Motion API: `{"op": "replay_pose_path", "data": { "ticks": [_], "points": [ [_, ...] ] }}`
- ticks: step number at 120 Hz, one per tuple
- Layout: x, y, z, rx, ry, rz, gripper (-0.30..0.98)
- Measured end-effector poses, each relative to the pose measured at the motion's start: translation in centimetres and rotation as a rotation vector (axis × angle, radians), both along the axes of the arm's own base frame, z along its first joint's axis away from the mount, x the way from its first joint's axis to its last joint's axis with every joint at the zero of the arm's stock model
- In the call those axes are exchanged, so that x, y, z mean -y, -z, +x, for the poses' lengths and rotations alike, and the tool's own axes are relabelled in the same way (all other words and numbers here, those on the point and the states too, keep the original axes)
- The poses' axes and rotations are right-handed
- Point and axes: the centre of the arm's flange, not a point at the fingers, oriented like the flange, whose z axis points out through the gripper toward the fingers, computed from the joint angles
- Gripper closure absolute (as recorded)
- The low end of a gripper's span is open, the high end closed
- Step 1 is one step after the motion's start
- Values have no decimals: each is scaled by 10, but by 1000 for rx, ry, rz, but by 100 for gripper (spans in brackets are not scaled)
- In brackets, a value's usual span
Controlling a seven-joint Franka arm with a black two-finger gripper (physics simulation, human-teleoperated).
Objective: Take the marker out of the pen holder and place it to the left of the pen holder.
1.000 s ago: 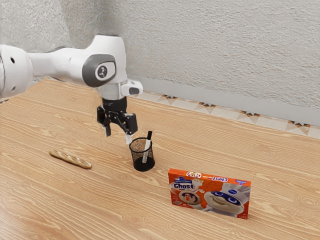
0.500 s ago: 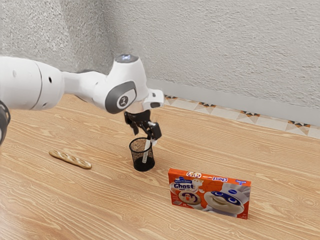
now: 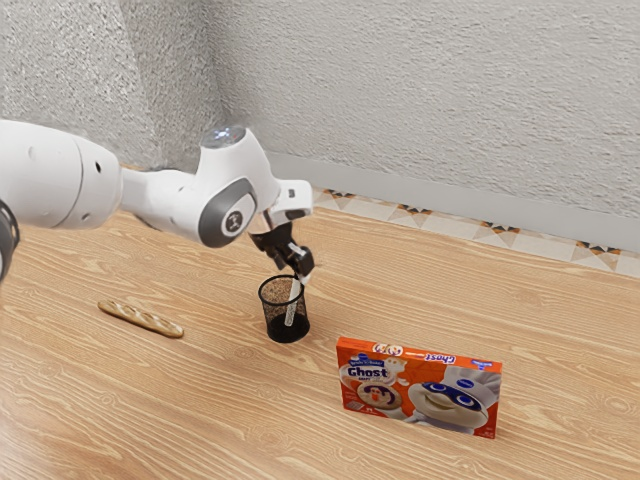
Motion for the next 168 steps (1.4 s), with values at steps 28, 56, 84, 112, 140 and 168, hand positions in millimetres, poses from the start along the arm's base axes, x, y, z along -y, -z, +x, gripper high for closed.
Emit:
{"op": "replay_pose_path", "data": {
  "ticks": [28,56,84,112,140,168],
  "points": [
    [-4,-3,2,18,10,-12,41],
    [-4,-5,4,31,30,-9,56],
    [-1,-6,4,36,49,-3,71],
    [8,-72,-19,121,52,-21,76],
    [-65,-132,-19,199,-162,-148,78],
    [-233,-77,43,118,-524,-469,77]
  ]
}}
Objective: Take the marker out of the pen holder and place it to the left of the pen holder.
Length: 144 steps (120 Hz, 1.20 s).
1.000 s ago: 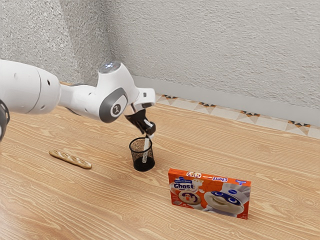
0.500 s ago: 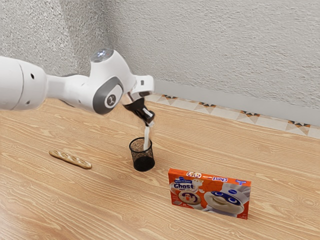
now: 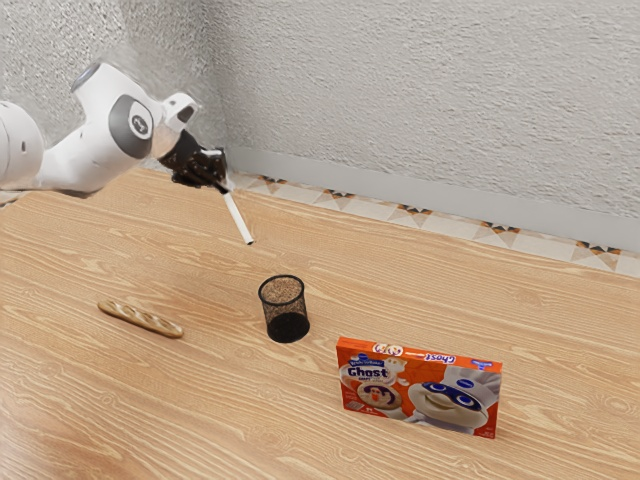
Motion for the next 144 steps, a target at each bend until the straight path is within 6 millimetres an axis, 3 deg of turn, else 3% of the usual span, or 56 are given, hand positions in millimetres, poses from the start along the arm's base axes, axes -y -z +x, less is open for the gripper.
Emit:
{"op": "replay_pose_path", "data": {
  "ticks": [14,28,62,73,80,99,116,124,132,140,144],
  "points": [
    [-74,39,-15,-46,-106,-130,77],
    [-104,65,-35,-94,-146,-201,77],
    [-116,144,-50,-188,-203,-381,75],
    [-119,161,-54,-208,-213,-420,73],
    [-117,167,-56,-217,-207,-435,66],
    [-113,175,-59,-222,-184,-451,33],
    [-122,183,-70,-268,-136,-396,17],
    [-119,153,-70,-284,-75,-311,12],
    [-91,105,-75,-302,-4,-202,9],
    [-28,12,-84,-297,108,-58,7],
    [12,-47,-94,-281,177,22,6]
  ]
}}
